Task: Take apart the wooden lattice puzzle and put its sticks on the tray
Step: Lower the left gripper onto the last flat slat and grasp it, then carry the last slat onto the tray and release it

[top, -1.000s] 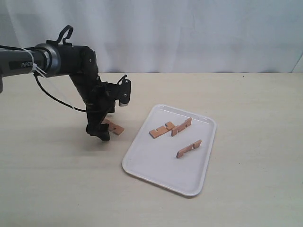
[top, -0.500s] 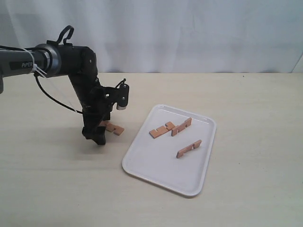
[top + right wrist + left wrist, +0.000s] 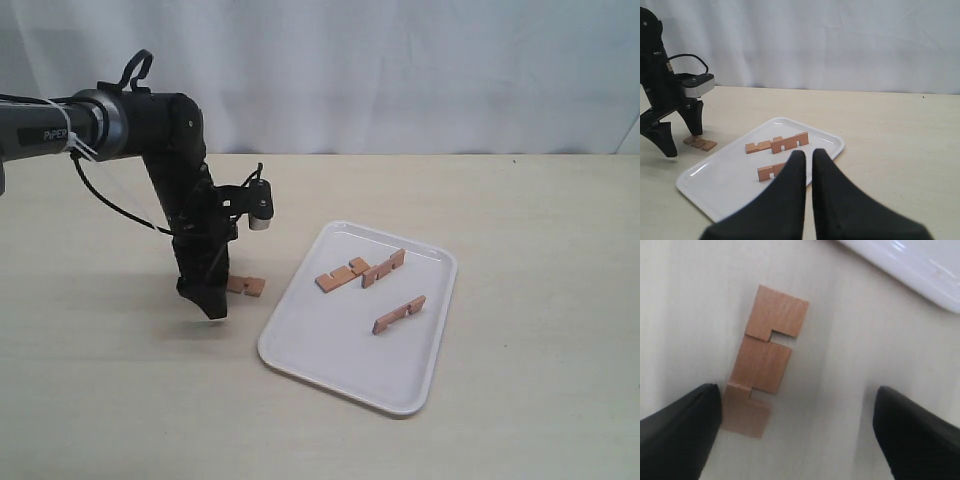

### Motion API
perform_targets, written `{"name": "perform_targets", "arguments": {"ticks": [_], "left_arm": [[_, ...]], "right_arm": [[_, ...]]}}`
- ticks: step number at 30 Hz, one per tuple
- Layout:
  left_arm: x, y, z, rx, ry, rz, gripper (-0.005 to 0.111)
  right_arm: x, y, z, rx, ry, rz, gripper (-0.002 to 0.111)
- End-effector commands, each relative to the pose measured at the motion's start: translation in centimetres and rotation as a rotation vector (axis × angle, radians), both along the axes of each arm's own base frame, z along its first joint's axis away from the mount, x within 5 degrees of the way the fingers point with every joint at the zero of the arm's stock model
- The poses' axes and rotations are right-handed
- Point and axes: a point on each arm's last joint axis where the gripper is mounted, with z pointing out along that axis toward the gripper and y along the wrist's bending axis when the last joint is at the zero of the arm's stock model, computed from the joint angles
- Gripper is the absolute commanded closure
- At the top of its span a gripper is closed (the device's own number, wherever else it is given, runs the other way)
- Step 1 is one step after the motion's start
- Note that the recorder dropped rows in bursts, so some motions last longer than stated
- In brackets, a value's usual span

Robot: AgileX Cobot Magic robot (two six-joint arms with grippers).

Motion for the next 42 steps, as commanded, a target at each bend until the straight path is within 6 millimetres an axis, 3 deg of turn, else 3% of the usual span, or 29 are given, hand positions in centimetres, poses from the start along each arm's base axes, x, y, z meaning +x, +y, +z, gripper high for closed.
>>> {"name": "perform_targets", "arguments": {"ticks": [1, 16, 20, 33, 38, 40, 42], "left_arm": [[0.4, -0.2, -0.8, 0.0, -0.035, 0.015, 0.029], [2.1, -0.3, 0.3, -0.024, -0.244, 0.029, 0.029], [2.7, -0.6, 0.6, -0.062, -0.292, 0.124, 0.029], [0.9, -0.3, -2.4, 0.007, -0.045, 0.181, 0.029], [0.8, -0.2, -2.4, 0.015, -0.026, 0.177, 0.06], [0.8, -0.1, -2.4, 0.028, -0.032, 0.169, 0.088], [0.9, 0.1, -2.4, 0.042, -0.046, 0.151, 0.107]], "right_arm": [[0.0, 0.0, -0.1, -0.001, 0.001, 0.002, 0.104], [0.0, 0.0, -0.1, -0.001, 0.001, 0.002, 0.104], [0.0, 0.0, -0.1, -0.001, 0.001, 0.002, 0.104], [0.0, 0.0, -0.1, -0.001, 0.001, 0.002, 0.104], [0.0, 0.0, -0.1, -0.001, 0.001, 0.002, 0.104], [0.0, 0.0, -0.1, -0.001, 0.001, 0.002, 0.104], [0.0, 0.0, -0.1, -0.001, 0.001, 0.002, 0.104]]}}
